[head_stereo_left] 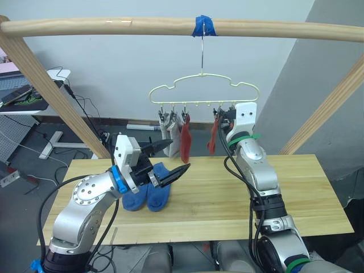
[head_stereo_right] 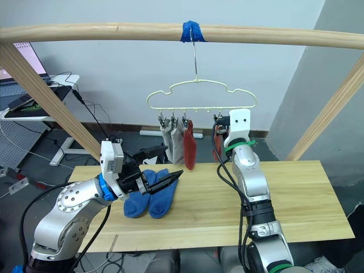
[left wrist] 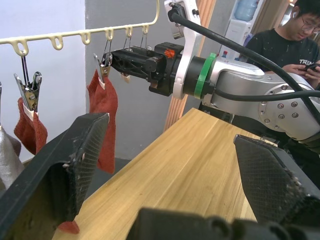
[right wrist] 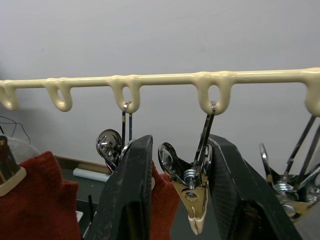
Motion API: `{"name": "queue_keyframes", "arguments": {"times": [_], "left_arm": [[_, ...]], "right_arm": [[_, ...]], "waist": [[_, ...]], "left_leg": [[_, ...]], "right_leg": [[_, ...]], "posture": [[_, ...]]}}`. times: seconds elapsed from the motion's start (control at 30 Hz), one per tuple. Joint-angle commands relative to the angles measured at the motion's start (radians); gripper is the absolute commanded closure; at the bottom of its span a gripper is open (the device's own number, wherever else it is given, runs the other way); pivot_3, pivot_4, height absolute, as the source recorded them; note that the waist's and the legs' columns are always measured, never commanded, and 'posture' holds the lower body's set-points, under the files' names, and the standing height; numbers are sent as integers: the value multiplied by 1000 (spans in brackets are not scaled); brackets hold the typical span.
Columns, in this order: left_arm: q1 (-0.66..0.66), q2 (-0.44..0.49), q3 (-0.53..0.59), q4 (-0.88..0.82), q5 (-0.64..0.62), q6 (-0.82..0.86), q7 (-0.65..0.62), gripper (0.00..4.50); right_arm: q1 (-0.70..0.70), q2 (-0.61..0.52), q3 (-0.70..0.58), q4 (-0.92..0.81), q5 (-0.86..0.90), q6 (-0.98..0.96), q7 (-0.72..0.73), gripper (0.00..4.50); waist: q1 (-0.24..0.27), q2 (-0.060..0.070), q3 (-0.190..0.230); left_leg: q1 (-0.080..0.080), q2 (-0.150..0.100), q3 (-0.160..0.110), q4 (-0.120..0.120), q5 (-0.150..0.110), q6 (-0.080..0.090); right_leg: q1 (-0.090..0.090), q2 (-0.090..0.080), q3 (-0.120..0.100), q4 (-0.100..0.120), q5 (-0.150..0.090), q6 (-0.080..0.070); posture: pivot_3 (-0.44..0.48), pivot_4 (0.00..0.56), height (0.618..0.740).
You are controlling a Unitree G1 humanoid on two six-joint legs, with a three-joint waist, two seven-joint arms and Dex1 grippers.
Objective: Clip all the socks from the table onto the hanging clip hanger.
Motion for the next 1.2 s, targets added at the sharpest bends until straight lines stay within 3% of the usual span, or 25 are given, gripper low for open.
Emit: {"name": "queue_keyframes", "arguments": {"times": [0.03, 1.17, 1.2], "left_arm": [[0, -9, -1, -27, -2, -19, 8, 0], [-5, -9, -20, -39, 0, -18, 18, 0], [-5, -8, -20, -39, 0, -18, 18, 0]], "right_arm": [[-26, 5, -21, -12, 24, 2, -1, 2919], [-34, -24, -5, -20, 4, -30, 8, 2919], [-34, -24, -5, -20, 4, -30, 9, 3305]], "waist": [[2, 0, 0], [14, 0, 0], [14, 0, 0]], "left_leg": [[0, 0, 0, 0, 0, 0], [0, 0, 0, 0, 0, 0], [0, 0, 0, 0, 0, 0]], "right_leg": [[0, 0, 0, 0, 0, 0], [0, 0, 0, 0, 0, 0], [0, 0, 0, 0, 0, 0]], "posture": [[-33, 153, 740], [-38, 140, 740], [-38, 140, 740]]}}
